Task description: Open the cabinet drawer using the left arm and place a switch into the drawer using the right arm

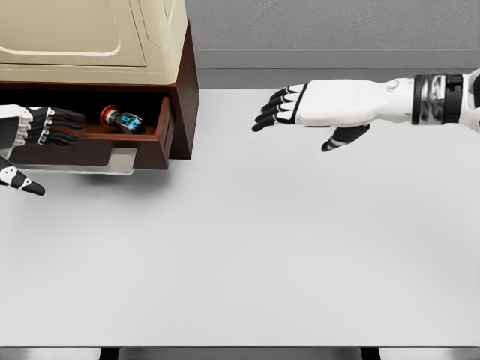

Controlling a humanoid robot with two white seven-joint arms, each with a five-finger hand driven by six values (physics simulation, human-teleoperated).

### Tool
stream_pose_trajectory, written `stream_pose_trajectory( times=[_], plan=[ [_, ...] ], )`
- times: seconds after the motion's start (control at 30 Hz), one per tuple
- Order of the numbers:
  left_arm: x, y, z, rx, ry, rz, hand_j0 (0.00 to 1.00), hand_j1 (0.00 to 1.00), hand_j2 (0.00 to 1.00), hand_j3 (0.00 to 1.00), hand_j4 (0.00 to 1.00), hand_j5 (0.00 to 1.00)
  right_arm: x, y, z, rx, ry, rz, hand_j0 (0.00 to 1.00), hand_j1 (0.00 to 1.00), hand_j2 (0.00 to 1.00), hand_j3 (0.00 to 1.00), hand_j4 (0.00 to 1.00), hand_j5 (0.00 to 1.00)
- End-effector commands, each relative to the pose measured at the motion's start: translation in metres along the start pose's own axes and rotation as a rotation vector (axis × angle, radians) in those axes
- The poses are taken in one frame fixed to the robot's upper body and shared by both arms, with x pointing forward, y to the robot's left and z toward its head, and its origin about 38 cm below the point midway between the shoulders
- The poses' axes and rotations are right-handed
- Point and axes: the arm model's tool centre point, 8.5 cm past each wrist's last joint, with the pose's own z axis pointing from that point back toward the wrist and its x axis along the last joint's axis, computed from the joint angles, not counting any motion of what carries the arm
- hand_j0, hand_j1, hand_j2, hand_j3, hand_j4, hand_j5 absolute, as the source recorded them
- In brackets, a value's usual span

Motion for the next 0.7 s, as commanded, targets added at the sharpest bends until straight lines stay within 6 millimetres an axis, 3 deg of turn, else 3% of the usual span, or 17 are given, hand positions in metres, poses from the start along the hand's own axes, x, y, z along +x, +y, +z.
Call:
stream_pose_trajectory(
  times=[0.0, 0.2, 0.43, 0.5, 0.67],
  plan=[
    [0.012, 0.004, 0.003, 0.009, -0.054, 0.022, 1.0, 1.0, 1.0, 1.0, 1.0, 1.0, -0.015, -0.005, 0.026, -0.017, 0.071, -0.012, 1.0, 1.0, 1.0, 1.0, 1.0, 1.0],
    [0.031, 0.013, 0.012, 0.04, -0.109, 0.011, 1.0, 1.0, 1.0, 1.0, 1.0, 1.0, -0.025, 0.012, 0.026, -0.001, 0.098, -0.057, 1.0, 1.0, 1.0, 1.0, 1.0, 1.0],
    [0.031, 0.014, 0.019, 0.049, -0.113, 0.036, 1.0, 1.0, 1.0, 1.0, 1.0, 1.0, -0.024, 0.032, 0.027, 0.022, 0.097, -0.093, 1.0, 1.0, 1.0, 1.0, 1.0, 1.0],
    [0.034, 0.014, 0.015, 0.041, -0.131, 0.038, 1.0, 1.0, 1.0, 1.0, 1.0, 1.0, -0.024, 0.035, 0.027, 0.024, 0.097, -0.101, 1.0, 1.0, 1.0, 1.0, 1.0, 1.0],
    [0.041, 0.001, -0.025, -0.042, -0.217, 0.059, 1.0, 1.0, 1.0, 1.0, 1.0, 1.0, -0.055, 0.054, 0.019, 0.006, 0.155, -0.2, 1.0, 1.0, 1.0, 1.0, 1.0, 1.0]
  ],
)
